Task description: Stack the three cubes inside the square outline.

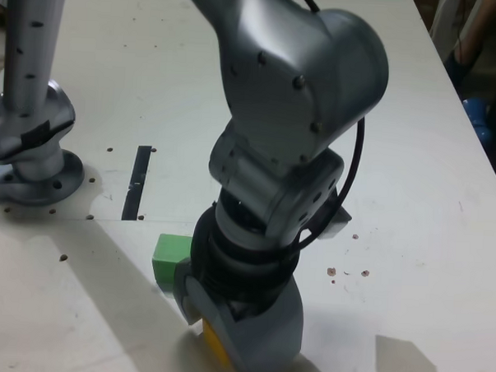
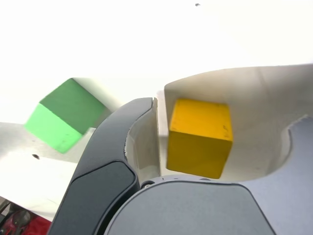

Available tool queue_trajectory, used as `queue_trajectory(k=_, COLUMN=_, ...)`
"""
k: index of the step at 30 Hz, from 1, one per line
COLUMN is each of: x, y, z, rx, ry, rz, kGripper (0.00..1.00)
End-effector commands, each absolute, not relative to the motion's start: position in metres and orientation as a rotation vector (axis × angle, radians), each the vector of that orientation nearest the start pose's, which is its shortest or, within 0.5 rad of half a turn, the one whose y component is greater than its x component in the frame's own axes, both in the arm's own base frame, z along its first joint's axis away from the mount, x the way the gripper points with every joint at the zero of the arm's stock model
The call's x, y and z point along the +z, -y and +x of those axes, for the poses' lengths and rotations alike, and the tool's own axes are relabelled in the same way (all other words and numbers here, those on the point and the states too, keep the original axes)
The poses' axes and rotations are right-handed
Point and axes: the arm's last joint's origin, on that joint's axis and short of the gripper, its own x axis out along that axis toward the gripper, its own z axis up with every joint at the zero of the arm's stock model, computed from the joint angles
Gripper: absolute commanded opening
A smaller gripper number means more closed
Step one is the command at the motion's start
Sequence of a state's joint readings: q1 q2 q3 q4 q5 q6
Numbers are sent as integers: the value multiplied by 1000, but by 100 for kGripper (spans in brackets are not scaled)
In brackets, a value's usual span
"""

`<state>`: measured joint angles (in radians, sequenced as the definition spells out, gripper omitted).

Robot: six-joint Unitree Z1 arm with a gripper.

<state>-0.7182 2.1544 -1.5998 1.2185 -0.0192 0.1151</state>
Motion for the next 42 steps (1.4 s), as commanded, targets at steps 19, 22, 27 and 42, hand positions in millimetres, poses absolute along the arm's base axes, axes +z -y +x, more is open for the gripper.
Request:
queue_trajectory(k=19, x=211, y=260, z=281, rx=-603, ry=-1686, rz=707, kGripper=33)
queue_trajectory(k=22, x=211, y=259, z=281, rx=-601, ry=-1690, rz=708, kGripper=33)
queue_trajectory(k=27, x=213, y=259, z=281, rx=-596, ry=-1698, rz=713, kGripper=33)
queue_trajectory(k=42, x=286, y=191, z=329, rx=-312, ry=-1728, rz=521, kGripper=33)
